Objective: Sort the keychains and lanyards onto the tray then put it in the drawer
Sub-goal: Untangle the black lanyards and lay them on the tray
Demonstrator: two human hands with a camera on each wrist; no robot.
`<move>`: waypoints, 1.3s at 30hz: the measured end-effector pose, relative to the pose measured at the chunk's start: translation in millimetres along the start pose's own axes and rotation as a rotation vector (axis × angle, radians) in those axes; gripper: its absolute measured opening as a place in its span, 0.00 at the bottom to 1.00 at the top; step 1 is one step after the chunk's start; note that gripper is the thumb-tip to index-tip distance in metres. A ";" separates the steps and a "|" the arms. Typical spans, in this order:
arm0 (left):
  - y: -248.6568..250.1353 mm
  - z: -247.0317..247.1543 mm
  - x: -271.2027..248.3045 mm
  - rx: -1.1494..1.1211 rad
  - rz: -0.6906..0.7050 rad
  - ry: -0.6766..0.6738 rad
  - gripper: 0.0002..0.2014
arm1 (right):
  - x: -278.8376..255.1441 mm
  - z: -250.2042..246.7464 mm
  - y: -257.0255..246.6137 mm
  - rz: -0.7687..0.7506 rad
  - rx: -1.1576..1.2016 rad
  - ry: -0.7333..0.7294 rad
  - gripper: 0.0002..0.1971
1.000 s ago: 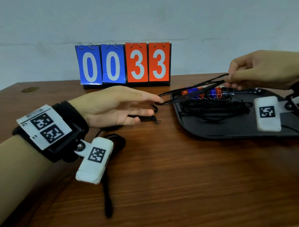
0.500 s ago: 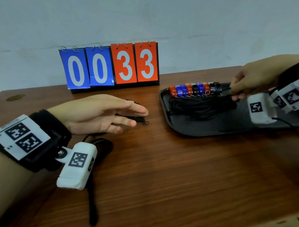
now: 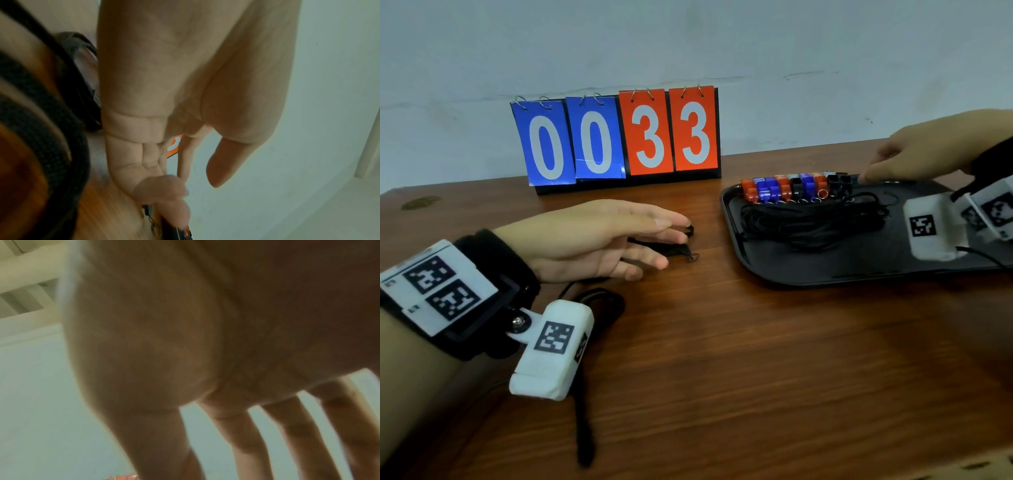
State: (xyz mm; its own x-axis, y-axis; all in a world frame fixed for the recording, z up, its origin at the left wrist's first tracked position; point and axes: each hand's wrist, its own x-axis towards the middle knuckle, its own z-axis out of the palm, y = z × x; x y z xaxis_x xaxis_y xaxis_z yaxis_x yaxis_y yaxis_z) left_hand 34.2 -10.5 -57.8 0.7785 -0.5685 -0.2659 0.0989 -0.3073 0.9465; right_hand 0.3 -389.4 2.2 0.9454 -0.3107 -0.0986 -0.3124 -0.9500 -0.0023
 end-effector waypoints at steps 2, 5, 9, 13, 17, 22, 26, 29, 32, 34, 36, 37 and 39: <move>2.4 1.2 -3.3 -0.040 0.030 0.003 0.24 | -9.2 -7.4 -6.3 -0.059 0.077 0.026 0.15; 6.2 3.0 -6.0 -0.078 0.070 0.070 0.19 | -20.7 -10.6 -12.2 -0.197 0.174 0.080 0.16; 9.2 8.2 -9.3 -0.077 0.020 0.081 0.16 | -34.8 -9.8 -39.3 -0.429 0.600 0.024 0.12; 9.1 12.8 -11.8 -0.032 -0.034 -0.004 0.25 | -46.3 -6.3 -79.8 -0.543 1.171 -0.240 0.09; 8.6 14.5 -11.2 -0.007 -0.065 -0.033 0.26 | -56.4 1.9 -119.6 -0.544 1.379 -0.475 0.07; 6.5 14.5 -8.5 0.047 -0.070 -0.022 0.16 | -57.4 24.5 -149.5 -0.502 1.494 -0.601 0.05; 2.0 15.5 -5.1 0.121 -0.033 -0.036 0.14 | -57.1 42.0 -154.7 -0.459 1.534 -0.628 0.07; -1.1 16.3 -4.7 0.117 -0.020 -0.036 0.11 | -57.4 57.6 -157.6 -0.441 1.518 -0.627 0.16; -0.9 16.9 -5.4 0.082 -0.028 -0.048 0.10 | -57.1 65.3 -159.6 -0.431 1.514 -0.615 0.16; -0.8 16.1 -5.2 0.032 -0.041 -0.054 0.10 | -55.5 66.0 -159.9 -0.420 1.524 -0.605 0.10; -1.5 14.9 -3.9 -0.013 -0.055 -0.058 0.11 | -53.9 66.7 -159.3 -0.422 1.535 -0.606 0.09; -1.7 14.7 -3.3 -0.029 -0.059 -0.061 0.12 | -53.3 67.1 -158.9 -0.424 1.540 -0.608 0.10; -1.9 14.5 -2.8 -0.048 -0.059 -0.063 0.13 | -52.7 67.3 -157.8 -0.423 1.551 -0.610 0.12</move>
State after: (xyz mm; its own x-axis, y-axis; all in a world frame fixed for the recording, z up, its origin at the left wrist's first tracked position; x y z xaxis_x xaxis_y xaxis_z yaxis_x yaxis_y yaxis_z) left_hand 22.9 -19.4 -61.6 0.7302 -0.5978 -0.3308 0.1740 -0.3054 0.9362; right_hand -6.4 -220.9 -59.3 0.9250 0.3390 -0.1716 -0.2083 0.0746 -0.9752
